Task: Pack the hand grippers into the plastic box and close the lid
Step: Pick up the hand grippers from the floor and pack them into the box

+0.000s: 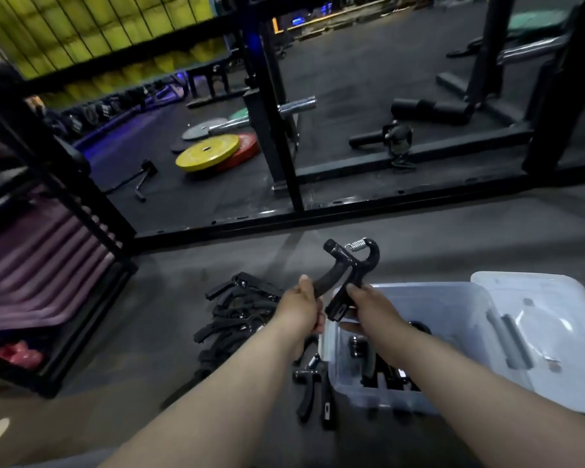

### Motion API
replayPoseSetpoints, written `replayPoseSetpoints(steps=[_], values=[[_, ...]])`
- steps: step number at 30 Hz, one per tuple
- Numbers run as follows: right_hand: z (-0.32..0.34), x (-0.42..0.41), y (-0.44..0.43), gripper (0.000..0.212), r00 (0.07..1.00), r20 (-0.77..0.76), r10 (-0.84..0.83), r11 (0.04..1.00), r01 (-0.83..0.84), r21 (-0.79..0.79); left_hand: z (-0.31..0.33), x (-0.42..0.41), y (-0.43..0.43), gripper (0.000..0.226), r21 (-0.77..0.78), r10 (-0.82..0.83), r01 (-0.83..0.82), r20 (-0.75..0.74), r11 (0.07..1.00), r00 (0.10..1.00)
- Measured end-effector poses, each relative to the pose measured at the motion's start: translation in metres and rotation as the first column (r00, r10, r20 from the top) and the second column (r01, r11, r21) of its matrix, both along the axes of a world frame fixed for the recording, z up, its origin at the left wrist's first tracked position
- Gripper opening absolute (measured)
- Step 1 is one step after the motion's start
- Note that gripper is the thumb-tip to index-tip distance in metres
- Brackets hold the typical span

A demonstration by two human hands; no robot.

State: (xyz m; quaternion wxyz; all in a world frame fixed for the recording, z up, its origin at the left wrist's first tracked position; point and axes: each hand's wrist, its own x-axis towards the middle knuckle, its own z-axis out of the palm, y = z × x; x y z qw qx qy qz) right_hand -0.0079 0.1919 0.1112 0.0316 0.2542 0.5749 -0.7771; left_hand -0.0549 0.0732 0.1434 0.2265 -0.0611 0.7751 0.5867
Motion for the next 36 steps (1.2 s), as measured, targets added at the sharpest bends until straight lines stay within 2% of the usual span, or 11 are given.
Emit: replayPoseSetpoints(steps=[3,7,9,10,12,14,19,26,28,33,36], values=[[0.006,0.011,0.005,0.020,0.998,-0.030,-0.051,0.998,0.053,0.044,-0.005,0.013,0.009,0.051,-0.044,-0.071,0.070,-0.031,0.997,0.997],[0.011,0.019,0.020,0.013,0.993,0.036,-0.110,0.967,0.099,0.236,-0.016,0.028,0.022,0.053,-0.045,-0.105,0.103,-0.034,0.994,0.994],[0.002,0.019,0.038,0.004,0.974,0.091,-0.206,0.921,0.162,0.353,-0.024,0.033,0.027,0.042,-0.096,-0.103,0.093,-0.110,0.991,0.989],[-0.006,0.020,0.050,0.010,0.965,0.114,-0.235,0.895,0.169,0.412,-0.031,0.033,0.026,0.037,-0.184,-0.133,0.096,-0.197,0.978,0.971],[-0.029,0.022,0.077,0.012,0.962,0.175,-0.211,0.865,0.100,0.491,-0.049,0.029,0.021,0.034,-0.377,-0.231,0.099,-0.324,0.921,0.918],[-0.046,0.030,0.092,0.003,0.952,0.272,-0.138,0.847,-0.028,0.530,-0.067,0.027,0.014,0.028,-0.476,-0.268,0.096,-0.309,0.874,0.912],[-0.086,0.038,0.095,0.024,0.902,0.430,-0.033,0.788,-0.241,0.566,-0.092,0.026,0.015,0.040,-0.545,-0.358,0.145,-0.309,0.826,0.881],[-0.096,0.012,0.063,0.022,0.885,0.461,0.057,0.769,-0.334,0.545,-0.122,0.021,0.028,0.061,-0.681,-0.490,0.189,-0.281,0.708,0.825],[-0.102,0.006,0.053,0.027,0.863,0.498,0.079,0.713,-0.398,0.577,-0.129,0.023,0.030,0.064,-0.699,-0.512,0.189,-0.287,0.690,0.809],[-0.123,0.010,0.040,0.049,0.772,0.635,-0.029,0.365,-0.583,0.726,-0.153,0.028,0.024,0.072,-0.765,-0.572,0.102,-0.379,0.636,0.727],[-0.129,0.016,0.041,0.043,0.806,0.592,-0.001,0.347,-0.555,0.756,-0.155,0.028,0.023,0.074,-0.759,-0.570,0.087,-0.403,0.645,0.716]])
